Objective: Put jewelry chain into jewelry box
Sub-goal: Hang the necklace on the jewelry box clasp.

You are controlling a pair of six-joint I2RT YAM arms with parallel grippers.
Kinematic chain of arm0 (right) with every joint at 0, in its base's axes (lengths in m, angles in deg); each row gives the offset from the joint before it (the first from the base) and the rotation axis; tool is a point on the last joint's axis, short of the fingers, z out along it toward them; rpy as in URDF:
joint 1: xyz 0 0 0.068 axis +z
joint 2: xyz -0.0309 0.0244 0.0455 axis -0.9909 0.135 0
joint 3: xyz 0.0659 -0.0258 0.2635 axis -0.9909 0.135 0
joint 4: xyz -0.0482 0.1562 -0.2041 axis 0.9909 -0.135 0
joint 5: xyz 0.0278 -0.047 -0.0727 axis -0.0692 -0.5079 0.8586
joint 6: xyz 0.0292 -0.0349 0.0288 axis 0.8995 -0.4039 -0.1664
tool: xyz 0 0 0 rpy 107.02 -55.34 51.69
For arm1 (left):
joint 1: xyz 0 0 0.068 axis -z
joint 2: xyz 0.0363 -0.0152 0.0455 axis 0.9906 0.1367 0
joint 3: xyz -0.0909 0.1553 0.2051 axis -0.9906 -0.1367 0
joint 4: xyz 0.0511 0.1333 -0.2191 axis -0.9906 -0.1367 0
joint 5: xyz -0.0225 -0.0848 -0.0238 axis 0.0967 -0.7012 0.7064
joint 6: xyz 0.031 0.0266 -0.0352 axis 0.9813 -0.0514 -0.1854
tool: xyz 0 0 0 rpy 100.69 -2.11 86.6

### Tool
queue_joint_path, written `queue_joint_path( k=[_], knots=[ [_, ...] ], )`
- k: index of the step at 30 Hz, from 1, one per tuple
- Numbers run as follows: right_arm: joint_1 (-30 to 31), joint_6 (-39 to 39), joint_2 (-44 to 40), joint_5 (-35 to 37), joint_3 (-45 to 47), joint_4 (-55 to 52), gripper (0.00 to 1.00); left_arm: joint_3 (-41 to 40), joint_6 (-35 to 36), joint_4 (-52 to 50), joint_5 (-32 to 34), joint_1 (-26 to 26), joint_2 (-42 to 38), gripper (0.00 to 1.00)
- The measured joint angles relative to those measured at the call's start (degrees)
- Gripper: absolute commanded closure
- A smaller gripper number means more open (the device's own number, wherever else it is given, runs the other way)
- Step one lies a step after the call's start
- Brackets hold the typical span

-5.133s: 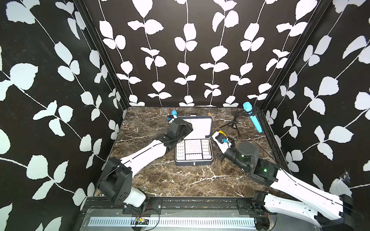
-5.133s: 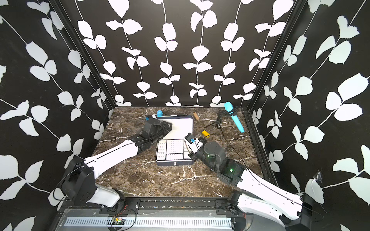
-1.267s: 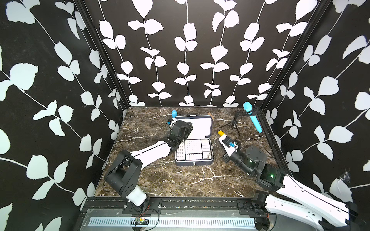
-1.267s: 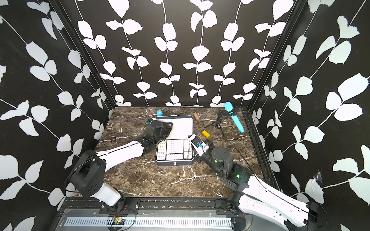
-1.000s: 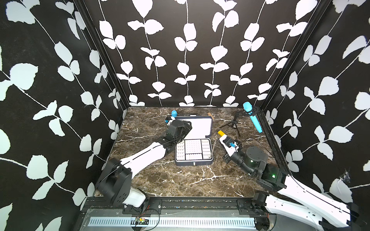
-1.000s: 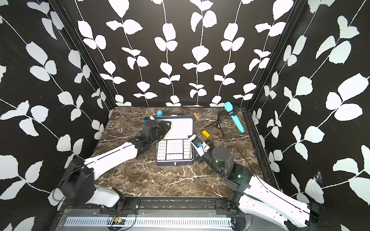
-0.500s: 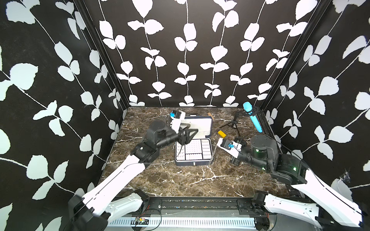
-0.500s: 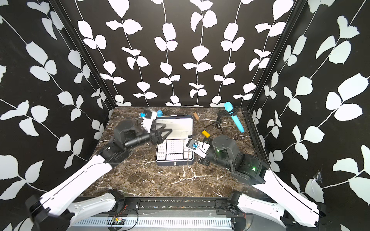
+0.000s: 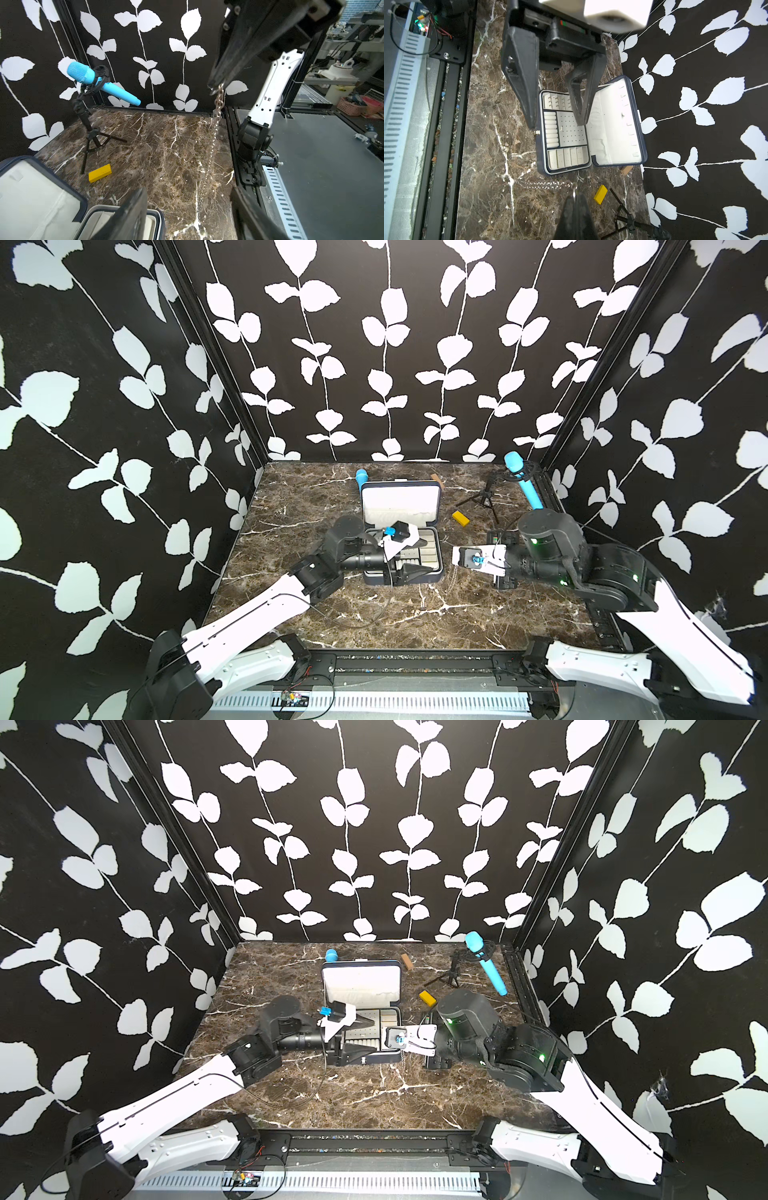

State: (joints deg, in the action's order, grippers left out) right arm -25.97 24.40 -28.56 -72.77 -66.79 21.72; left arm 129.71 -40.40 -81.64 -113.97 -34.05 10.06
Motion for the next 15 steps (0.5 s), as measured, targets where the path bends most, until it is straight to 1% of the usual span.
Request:
queue_joint_path(
  k=[7,15],
  knots=[
    [0.0,-3.3,0.7,0.0,-0.9,-1.1,1.0,0.0,2.0,3.7,0.1,2.0,5.7,0.34],
    [0.0,-4.3,0.3,0.0,-0.9,-1.0,1.0,0.0,2.0,6.2,-0.2,2.6,8.7,0.34]
  ],
)
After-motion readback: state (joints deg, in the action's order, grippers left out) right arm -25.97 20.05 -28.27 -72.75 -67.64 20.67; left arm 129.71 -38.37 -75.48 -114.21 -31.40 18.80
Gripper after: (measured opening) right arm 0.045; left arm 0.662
